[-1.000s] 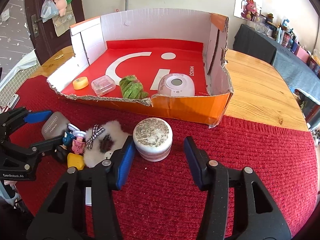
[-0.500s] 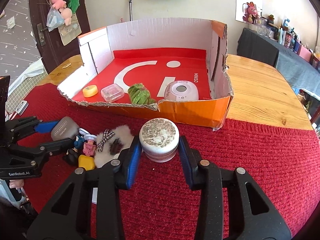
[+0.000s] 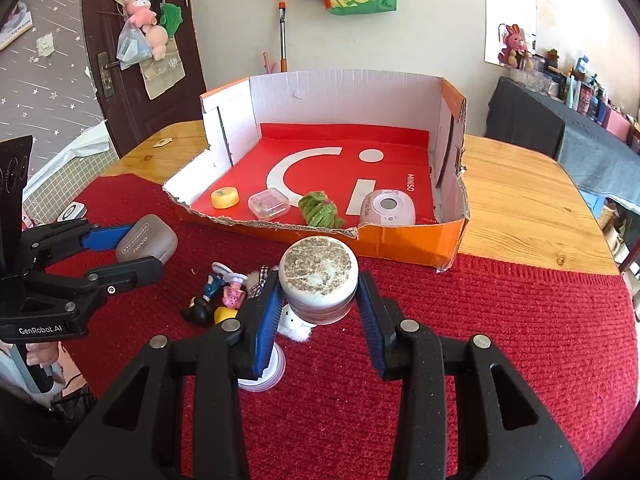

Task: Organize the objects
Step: 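Carry the cream jar and grey case into the orange box with both grippers, then lower both items onto the red liner and open both grippers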

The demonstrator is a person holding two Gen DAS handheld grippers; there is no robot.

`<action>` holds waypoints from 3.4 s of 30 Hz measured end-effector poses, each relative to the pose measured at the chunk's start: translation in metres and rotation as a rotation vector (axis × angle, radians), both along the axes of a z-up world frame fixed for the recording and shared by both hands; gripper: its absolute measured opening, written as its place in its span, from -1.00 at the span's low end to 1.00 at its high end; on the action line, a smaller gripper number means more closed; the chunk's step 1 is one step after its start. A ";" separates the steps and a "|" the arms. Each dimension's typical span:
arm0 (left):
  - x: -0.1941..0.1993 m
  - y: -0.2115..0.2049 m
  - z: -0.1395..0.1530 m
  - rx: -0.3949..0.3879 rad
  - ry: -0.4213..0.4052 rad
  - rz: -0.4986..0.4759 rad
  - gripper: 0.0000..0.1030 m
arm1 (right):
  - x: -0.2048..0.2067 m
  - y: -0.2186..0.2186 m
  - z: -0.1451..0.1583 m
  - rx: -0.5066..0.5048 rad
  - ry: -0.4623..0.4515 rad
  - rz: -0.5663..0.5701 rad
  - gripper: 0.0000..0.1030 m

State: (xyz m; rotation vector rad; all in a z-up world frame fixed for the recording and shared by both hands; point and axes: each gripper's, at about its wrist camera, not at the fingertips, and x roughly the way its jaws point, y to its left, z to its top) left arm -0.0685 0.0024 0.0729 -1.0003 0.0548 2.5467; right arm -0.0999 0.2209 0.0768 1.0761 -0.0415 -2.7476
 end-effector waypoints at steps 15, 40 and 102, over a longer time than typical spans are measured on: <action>-0.033 0.002 0.029 -0.011 0.027 -0.004 0.06 | -0.021 0.001 0.028 0.009 0.045 0.042 -0.31; -0.162 0.015 -0.005 -0.109 -0.203 0.052 0.06 | -0.173 0.000 -0.001 0.157 -0.275 0.079 -0.31; -0.179 0.021 -0.024 -0.245 -0.267 0.082 0.07 | -0.170 0.020 -0.015 0.194 -0.404 0.111 -0.31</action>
